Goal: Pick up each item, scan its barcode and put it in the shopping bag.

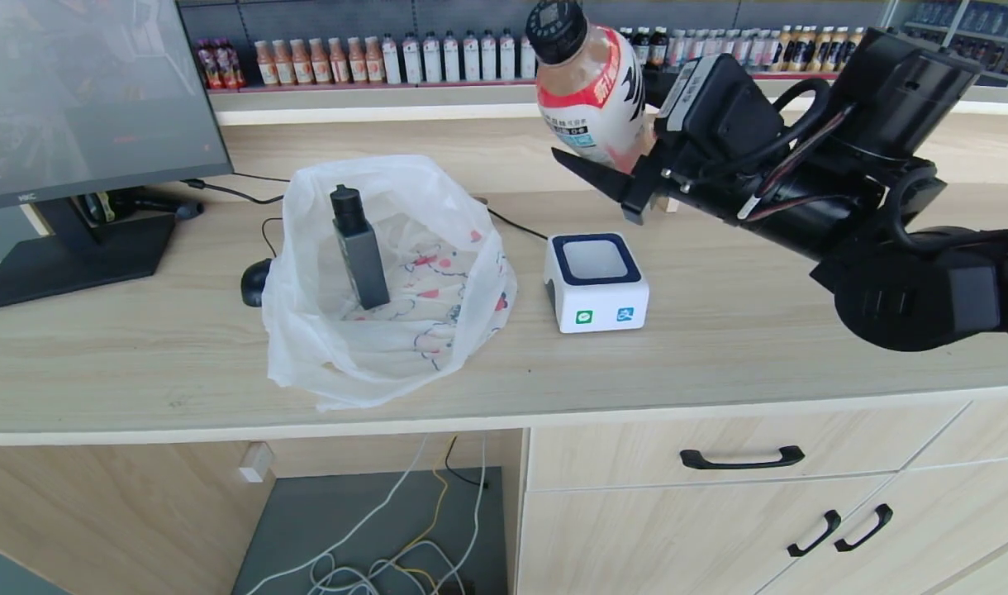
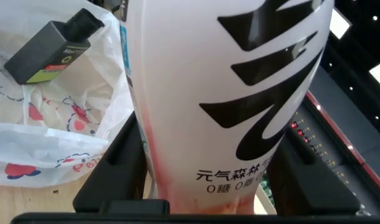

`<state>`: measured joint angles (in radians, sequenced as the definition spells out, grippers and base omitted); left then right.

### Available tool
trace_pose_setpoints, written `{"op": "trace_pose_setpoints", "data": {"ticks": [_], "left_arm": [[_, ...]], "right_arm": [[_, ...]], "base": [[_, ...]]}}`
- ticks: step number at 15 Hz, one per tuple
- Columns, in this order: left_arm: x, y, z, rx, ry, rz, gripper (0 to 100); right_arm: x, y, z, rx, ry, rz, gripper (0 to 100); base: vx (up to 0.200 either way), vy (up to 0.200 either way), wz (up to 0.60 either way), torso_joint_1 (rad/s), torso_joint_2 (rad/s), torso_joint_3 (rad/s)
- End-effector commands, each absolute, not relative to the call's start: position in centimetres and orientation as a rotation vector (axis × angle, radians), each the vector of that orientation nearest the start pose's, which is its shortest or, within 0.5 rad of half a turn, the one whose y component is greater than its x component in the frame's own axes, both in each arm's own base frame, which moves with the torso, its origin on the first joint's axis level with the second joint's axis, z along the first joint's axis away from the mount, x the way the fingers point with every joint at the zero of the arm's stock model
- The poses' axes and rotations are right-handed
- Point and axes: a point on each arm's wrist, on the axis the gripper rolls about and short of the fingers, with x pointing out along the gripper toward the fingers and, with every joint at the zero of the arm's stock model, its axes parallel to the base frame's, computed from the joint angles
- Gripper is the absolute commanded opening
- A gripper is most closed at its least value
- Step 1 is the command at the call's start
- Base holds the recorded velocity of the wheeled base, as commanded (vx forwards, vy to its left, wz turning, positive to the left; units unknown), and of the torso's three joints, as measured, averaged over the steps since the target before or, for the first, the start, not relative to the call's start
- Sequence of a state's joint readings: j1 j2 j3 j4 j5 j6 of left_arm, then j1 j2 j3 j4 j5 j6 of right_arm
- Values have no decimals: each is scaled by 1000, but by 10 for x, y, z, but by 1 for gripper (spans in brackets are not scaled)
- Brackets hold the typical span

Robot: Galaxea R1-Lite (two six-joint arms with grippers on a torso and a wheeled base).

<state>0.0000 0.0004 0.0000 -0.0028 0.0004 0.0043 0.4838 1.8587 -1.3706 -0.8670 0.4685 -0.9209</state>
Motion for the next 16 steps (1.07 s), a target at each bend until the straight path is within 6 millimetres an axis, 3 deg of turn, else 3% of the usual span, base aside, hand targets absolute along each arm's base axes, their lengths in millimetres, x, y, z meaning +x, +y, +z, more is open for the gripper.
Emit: {"op": "trace_pose_setpoints", "data": {"ticks": [1, 7, 10, 16], "left_arm": [[-23, 0, 76, 5, -3, 2, 100], [-23, 0, 76, 5, -3, 2, 100], [-23, 0, 76, 5, -3, 2, 100], [-23, 0, 76, 9, -3, 0, 100]], "right_arm": [[310, 174, 323, -757, -813, 639, 0], [290, 158, 334, -411, -851, 473, 0], [283, 161, 299, -250, -760, 408, 0], [286, 168, 280, -110, -673, 388, 0]], "base": [[0, 0, 0, 0, 0, 0], [0, 0, 0, 0, 0, 0], [0, 0, 0, 0, 0, 0], [0, 0, 0, 0, 0, 0]]}}
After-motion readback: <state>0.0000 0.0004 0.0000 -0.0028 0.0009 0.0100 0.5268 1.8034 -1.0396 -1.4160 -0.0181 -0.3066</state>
